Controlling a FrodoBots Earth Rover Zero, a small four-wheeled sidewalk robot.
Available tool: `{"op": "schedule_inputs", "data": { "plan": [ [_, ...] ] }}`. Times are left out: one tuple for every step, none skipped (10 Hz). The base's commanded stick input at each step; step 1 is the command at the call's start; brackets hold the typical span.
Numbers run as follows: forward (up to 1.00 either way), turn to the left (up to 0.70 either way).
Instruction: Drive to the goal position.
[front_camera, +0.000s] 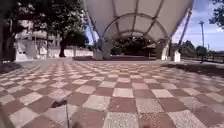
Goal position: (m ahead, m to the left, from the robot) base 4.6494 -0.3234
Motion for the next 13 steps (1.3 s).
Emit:
{"op": "schedule_inputs", "data": {
  "plan": [
    [0.7, 0.0],
    [0.7, 0.0],
    [0.7, 0.0],
    [0.7, 0.0],
    [0.7, 0.0],
    [0.7, 0.0],
    [0.7, 0.0],
    [0.7, 0.0],
    [0.7, 0.0],
    [0.7, 0.0],
    [0.7, 0.0],
    [0.7, 0.0],
    [0.7, 0.0]
  ]
}}
